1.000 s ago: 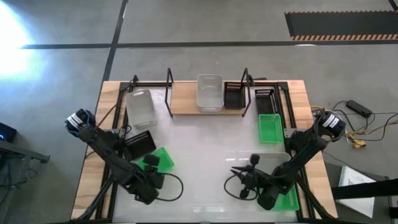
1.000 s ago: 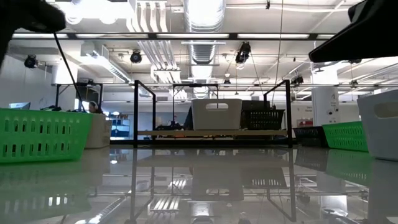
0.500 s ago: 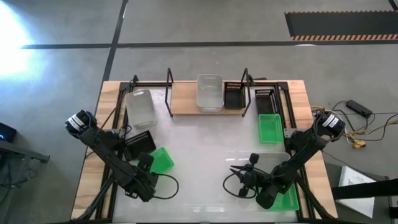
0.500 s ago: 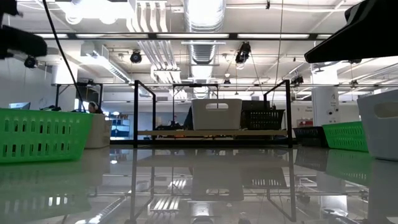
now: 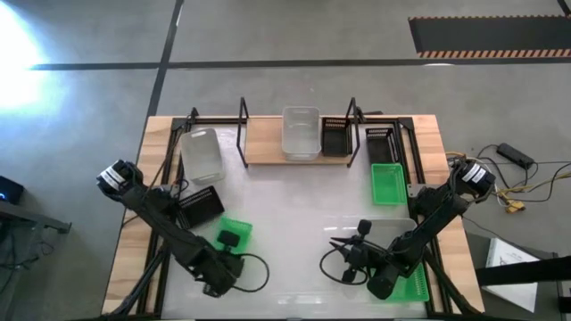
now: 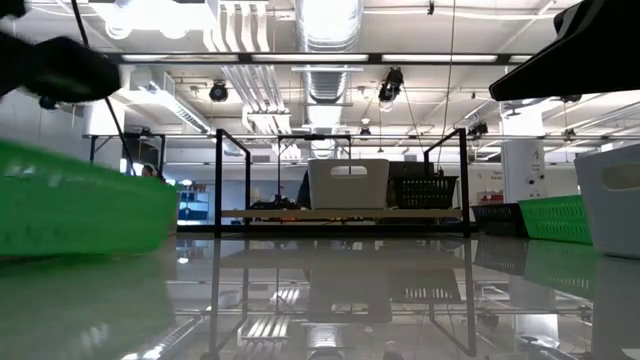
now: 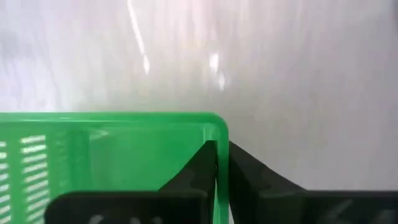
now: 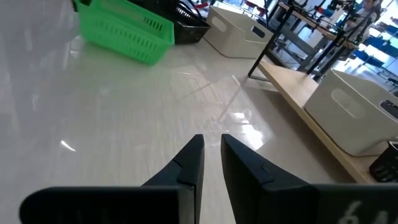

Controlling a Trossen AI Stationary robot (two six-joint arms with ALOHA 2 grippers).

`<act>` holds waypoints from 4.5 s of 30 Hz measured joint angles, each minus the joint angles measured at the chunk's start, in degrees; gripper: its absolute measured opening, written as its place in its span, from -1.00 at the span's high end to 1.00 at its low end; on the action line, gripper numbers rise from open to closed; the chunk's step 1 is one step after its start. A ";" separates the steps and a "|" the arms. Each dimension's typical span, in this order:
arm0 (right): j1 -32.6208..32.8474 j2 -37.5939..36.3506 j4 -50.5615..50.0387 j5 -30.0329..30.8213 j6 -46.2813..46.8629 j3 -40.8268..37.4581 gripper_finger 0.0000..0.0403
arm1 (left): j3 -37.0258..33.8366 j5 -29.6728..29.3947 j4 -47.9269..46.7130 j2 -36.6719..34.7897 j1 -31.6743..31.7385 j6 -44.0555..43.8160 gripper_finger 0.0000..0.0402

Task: Stack baskets on shelf by color
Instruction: Put the middle green bin on the shelf, then stack the bottom white bin on the white bin on the shelf

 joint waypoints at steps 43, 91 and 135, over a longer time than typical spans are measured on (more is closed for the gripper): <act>-0.09 0.02 0.43 -0.48 1.49 -0.02 0.76 | 13.88 -6.30 -0.22 2.01 59.49 40.61 0.99; -0.09 0.02 0.23 -6.36 2.16 0.01 0.76 | 14.86 -4.24 1.72 -4.01 55.18 39.51 0.42; 15.85 0.18 -57.67 -52.86 85.91 28.89 0.09 | -6.17 -17.27 65.86 13.86 11.71 29.52 0.42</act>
